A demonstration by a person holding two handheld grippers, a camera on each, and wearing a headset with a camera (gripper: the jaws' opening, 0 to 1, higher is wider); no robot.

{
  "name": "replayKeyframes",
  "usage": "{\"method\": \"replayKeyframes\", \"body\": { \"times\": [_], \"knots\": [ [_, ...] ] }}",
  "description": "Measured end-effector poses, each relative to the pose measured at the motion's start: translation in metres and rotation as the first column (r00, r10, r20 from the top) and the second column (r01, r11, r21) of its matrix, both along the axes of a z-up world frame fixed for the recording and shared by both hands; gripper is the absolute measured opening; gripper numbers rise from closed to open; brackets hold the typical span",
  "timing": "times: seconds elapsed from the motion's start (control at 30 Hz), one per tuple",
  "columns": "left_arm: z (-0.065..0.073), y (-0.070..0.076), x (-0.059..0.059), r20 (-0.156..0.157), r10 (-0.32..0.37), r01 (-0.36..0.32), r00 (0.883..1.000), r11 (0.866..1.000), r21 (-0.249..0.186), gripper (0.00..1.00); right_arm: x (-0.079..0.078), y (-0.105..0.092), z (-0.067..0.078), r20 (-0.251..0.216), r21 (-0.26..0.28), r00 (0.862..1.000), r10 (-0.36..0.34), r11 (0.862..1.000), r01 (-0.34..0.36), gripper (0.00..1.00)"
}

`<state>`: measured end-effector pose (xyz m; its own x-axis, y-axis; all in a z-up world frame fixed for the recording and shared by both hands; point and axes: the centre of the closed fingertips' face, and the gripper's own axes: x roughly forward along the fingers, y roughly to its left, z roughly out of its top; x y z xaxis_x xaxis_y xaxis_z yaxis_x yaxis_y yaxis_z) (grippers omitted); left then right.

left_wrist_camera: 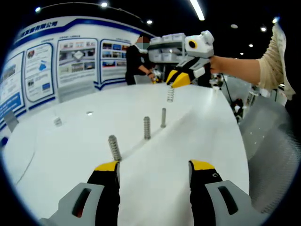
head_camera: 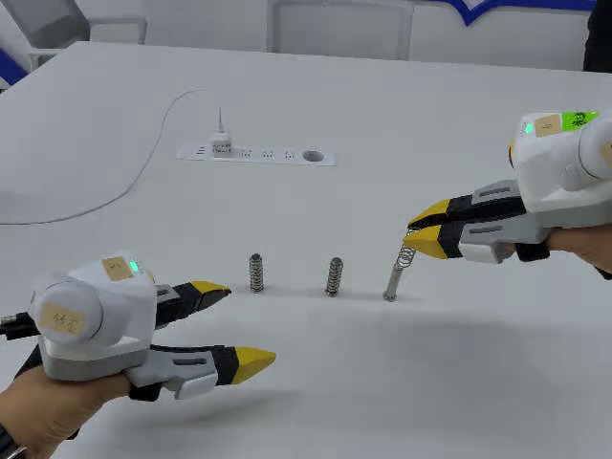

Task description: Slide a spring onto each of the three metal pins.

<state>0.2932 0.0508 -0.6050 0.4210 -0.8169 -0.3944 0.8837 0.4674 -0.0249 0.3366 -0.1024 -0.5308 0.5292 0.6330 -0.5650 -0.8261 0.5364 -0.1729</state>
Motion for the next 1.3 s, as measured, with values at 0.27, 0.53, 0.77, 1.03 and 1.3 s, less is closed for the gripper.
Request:
{"method": "replayKeyframes", "body": {
  "times": [0.27,0.53,0.77,1.03,1.3],
  "knots": [
    [0.0,0.001,0.0,-0.005,0.002,-0.002,1.0,1.0,-0.003,0.6,0.009,-0.004,-0.01,-0.01,-0.005,1.0,-0.028,1.0,0.028,0.11],
    [0.001,0.003,0.001,-0.006,0.003,-0.003,1.0,1.0,-0.005,0.59,0.011,-0.006,-0.019,-0.025,-0.008,0.999,-0.044,0.999,0.044,0.11],
    [0.0,0.004,0.002,-0.008,0.005,-0.005,1.0,1.0,-0.003,0.59,0.013,-0.006,-0.021,-0.028,-0.003,0.998,-0.051,0.999,0.051,0.11],
    [-0.001,0.004,0.002,-0.01,0.004,-0.004,1.0,1.0,0.0,0.58,0.014,-0.006,-0.024,-0.034,0.0,0.998,-0.055,0.998,0.055,0.11],
    [-0.001,0.004,0.001,-0.013,0.002,-0.002,1.0,1.0,0.002,0.58,0.015,-0.007,-0.025,-0.037,0.011,0.997,-0.061,0.998,0.061,0.11]
  ]
}}
